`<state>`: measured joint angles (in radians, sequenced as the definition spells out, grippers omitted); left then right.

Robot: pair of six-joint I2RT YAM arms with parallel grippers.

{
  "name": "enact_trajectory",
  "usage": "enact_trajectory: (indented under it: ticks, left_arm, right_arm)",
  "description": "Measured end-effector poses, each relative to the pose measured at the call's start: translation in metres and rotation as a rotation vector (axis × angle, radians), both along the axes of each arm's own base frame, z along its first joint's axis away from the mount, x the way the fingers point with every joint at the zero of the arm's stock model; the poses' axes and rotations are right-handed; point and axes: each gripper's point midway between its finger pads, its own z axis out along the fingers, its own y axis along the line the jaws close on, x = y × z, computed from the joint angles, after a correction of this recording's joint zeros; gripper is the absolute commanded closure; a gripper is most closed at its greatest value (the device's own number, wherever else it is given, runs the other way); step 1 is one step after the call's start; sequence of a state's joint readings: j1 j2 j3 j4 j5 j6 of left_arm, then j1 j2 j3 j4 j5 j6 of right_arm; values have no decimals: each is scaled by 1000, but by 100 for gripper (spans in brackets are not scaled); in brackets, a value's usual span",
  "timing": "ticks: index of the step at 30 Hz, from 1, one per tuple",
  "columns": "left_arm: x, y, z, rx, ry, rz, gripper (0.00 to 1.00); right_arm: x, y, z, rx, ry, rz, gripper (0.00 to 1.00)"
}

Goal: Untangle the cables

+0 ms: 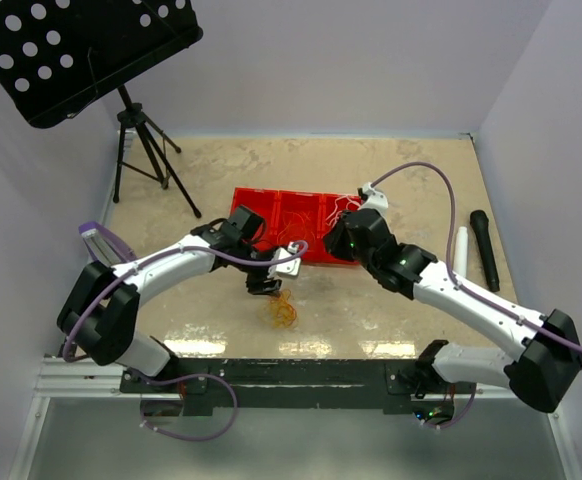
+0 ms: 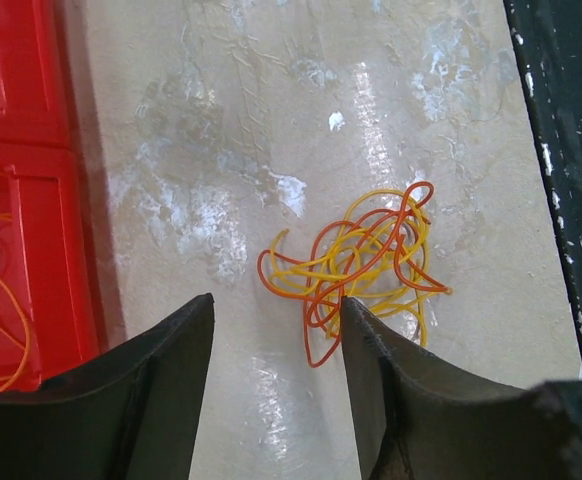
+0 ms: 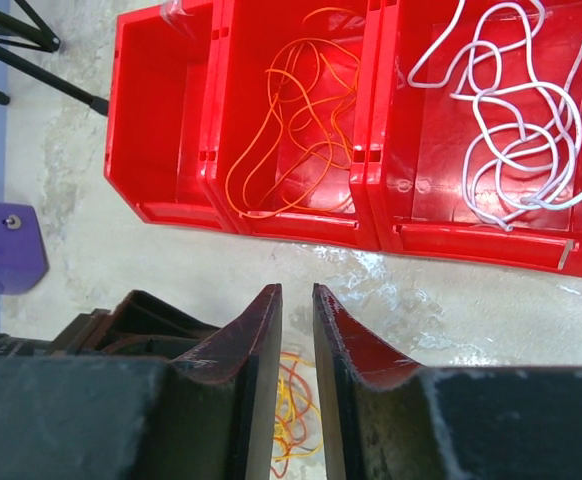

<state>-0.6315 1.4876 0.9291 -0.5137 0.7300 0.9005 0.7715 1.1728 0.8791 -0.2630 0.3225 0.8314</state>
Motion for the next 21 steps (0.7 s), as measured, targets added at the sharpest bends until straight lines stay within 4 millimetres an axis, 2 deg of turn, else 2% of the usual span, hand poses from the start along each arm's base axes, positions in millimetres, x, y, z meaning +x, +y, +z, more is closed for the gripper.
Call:
enact_trajectory:
  ticks: [7, 9, 12, 15, 19, 21]
  left_arm:
    - [-12, 0, -7, 9, 38, -81, 52]
    - [-17, 2, -8, 16, 45, -100, 61]
    - [-19, 2, -8, 15, 48, -110, 79]
    - [-20, 0, -7, 3, 51, -114, 85]
    - [-19, -5, -3, -21, 51, -112, 100]
    - [-17, -8, 0, -32, 57, -103, 100]
  right_arm:
    - [-5, -4, 8, 31, -13, -9, 80]
    - [-6, -5, 9, 34, -12, -11, 83]
    - [-8, -7, 9, 37, -10, -13, 84]
    - [-8, -8, 11, 44, -11, -20, 85]
    - [-9, -9, 13, 53, -15, -27, 86]
    - [-11, -11, 13, 58, -15, -29, 86]
